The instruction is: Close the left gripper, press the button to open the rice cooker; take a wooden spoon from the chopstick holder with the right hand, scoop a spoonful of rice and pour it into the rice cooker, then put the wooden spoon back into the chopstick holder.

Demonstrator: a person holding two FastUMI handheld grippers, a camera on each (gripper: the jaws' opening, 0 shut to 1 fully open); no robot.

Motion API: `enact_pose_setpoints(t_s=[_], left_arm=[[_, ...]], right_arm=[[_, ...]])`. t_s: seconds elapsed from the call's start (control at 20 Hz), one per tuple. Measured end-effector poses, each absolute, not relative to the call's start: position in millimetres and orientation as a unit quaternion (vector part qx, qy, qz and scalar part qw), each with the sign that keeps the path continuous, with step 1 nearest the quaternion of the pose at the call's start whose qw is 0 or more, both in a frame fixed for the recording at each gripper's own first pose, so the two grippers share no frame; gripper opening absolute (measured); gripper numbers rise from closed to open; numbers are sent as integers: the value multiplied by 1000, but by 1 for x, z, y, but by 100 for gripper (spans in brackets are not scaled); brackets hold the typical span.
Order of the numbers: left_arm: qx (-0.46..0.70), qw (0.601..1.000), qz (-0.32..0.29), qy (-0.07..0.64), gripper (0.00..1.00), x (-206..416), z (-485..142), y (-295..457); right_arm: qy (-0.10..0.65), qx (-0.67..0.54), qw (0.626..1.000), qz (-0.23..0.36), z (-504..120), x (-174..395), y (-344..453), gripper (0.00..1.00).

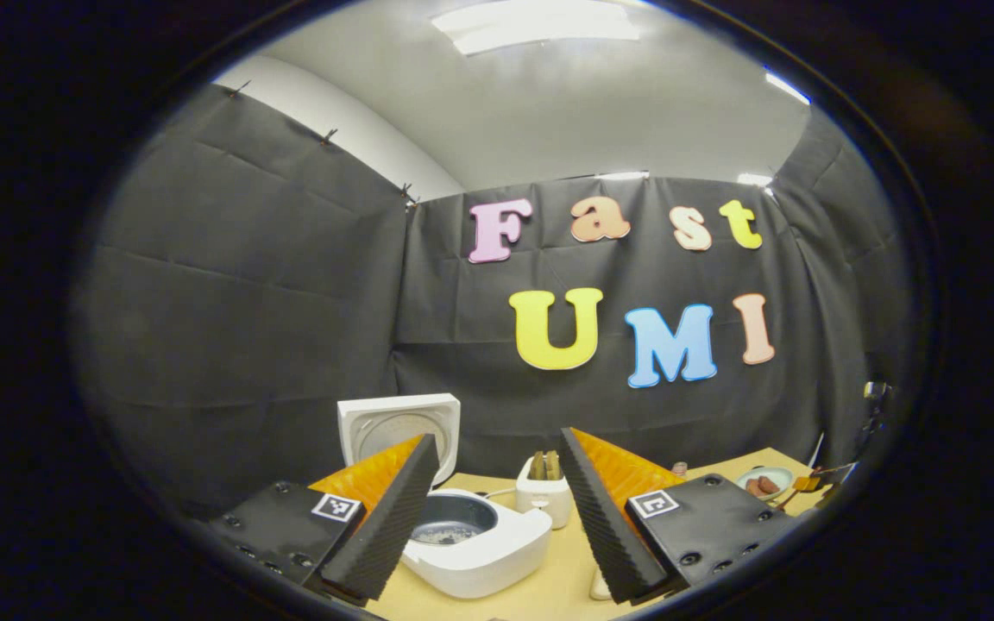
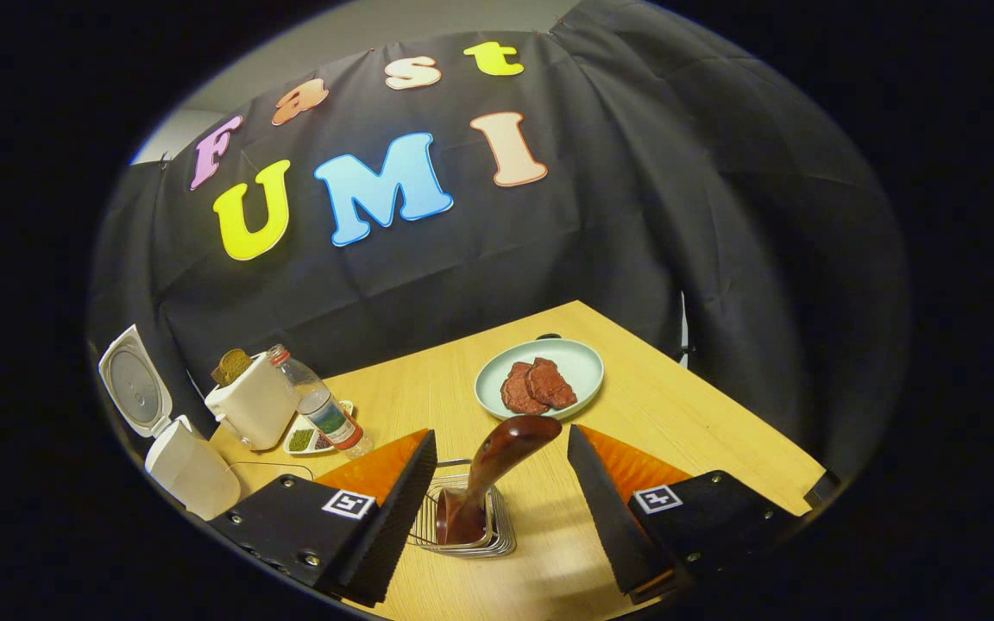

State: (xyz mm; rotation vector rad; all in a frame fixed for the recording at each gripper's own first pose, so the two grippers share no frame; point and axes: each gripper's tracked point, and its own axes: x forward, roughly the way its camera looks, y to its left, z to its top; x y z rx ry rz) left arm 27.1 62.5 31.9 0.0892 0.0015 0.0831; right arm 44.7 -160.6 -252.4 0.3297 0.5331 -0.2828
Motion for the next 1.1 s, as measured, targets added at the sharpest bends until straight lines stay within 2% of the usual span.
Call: enact_pose_setpoints(t_s=[0.1,0.2,0.25,0.3,0.35,0.4,0.45,0.5,0.55,0.6,0.65,1.1], left_arm=[[48,998,46,0,99,23,33,64],[48,998,50,-5,97,19,36,64],[47,998,51,-5,97,18,37,65],[46,998,52,-5,97,15,36,66],[45,998,54,-5,99,14,36,69],[43,998,55,-4,97,14,36,70],[41,998,56,-5,97,14,36,71],[38,998,55,-4,97,14,34,73],[35,998,54,-4,99,15,33,73],[33,998,53,-3,97,15,31,75],[32,998,53,-4,97,15,30,76],[7,999,49,-7,97,20,19,106]], right_arm=[[272,171,937,-135,-261,48,-158,93],[276,179,935,-131,-263,53,-155,72],[273,179,936,-133,-261,54,-156,55],[272,183,936,-130,-260,56,-154,49],[273,185,935,-129,-261,55,-153,39],[271,193,934,-131,-247,47,-150,38],[271,203,933,-122,-258,55,-148,28],[269,207,933,-117,-254,57,-148,28],[270,206,934,-113,-254,59,-144,22],[269,204,935,-110,-251,59,-141,22],[266,196,937,-111,-246,59,-139,15],[201,140,964,-107,-163,70,-122,15]])
